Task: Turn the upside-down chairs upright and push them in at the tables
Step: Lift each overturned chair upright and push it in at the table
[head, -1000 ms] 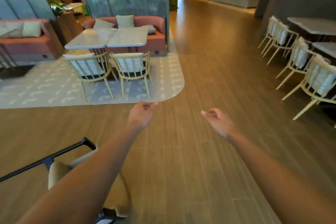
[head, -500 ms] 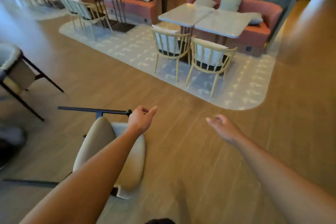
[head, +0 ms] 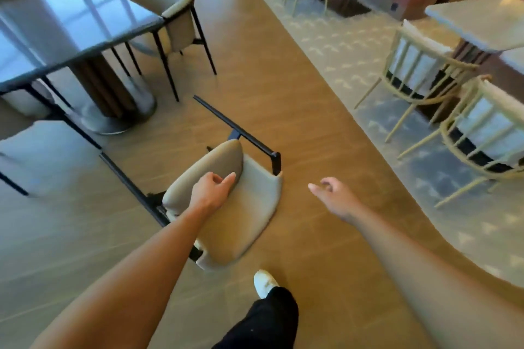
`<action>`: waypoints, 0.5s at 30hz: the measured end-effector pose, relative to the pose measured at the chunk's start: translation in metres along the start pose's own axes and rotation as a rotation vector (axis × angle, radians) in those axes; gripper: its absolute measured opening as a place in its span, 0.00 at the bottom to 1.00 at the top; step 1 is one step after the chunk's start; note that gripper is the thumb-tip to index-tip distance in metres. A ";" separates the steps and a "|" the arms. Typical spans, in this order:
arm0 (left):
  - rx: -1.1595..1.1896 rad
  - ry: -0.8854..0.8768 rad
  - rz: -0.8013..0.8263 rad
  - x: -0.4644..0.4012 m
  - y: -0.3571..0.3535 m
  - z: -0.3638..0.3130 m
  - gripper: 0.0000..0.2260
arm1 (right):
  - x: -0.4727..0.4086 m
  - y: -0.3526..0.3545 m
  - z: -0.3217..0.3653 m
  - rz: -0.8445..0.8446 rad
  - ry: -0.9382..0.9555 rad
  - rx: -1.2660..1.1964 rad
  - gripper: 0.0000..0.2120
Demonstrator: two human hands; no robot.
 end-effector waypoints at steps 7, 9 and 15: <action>0.011 0.229 -0.040 -0.055 -0.021 0.056 0.21 | -0.107 -0.025 0.058 0.178 0.004 0.183 0.36; 0.010 0.267 -0.060 -0.061 -0.022 0.064 0.22 | -0.128 -0.026 0.067 0.195 0.009 0.213 0.37; 0.014 0.457 -0.086 -0.051 -0.034 0.105 0.24 | -0.192 -0.043 0.077 0.202 0.006 0.271 0.37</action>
Point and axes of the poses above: each hand's wrist, its own x-axis away from the middle knuckle, its own y-axis out of the back of the hand, z = x × y, the point moved 10 cm from there along -x, towards the middle knuckle, and after that the axes turned 10 degrees about -y, right-handed, at the moved point
